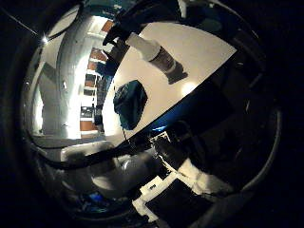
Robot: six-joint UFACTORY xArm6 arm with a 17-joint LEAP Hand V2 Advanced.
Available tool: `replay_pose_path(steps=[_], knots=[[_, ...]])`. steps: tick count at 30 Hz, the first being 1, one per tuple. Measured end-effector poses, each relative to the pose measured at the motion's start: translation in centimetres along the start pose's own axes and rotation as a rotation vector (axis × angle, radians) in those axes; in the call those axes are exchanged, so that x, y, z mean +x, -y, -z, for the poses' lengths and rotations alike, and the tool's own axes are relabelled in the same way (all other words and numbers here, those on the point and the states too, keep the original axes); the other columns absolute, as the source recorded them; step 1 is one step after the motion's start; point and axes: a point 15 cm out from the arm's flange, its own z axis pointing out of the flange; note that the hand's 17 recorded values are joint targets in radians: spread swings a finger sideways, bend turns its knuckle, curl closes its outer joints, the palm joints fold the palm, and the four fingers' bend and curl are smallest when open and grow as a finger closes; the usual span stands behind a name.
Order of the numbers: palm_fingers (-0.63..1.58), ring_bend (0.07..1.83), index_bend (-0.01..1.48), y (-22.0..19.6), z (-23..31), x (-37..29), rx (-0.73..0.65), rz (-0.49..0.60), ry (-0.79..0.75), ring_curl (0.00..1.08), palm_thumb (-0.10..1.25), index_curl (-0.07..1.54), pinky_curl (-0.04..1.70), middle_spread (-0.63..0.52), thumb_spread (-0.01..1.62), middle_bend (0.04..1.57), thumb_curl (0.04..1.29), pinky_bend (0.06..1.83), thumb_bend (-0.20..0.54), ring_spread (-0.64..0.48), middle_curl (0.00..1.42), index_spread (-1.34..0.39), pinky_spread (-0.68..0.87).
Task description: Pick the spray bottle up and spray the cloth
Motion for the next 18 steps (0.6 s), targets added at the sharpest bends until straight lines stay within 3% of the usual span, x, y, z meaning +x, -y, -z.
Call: replay_pose_path(steps=[18], knots=[[0.18,0.20,0.17,1.9,-1.7,0.0,0.128,-0.047,0.122,0.23,0.55,0.33,0.08,0.10,1.00,0.19,0.29,0.56,-0.027,0.24,0.32,-0.29,0.44]])
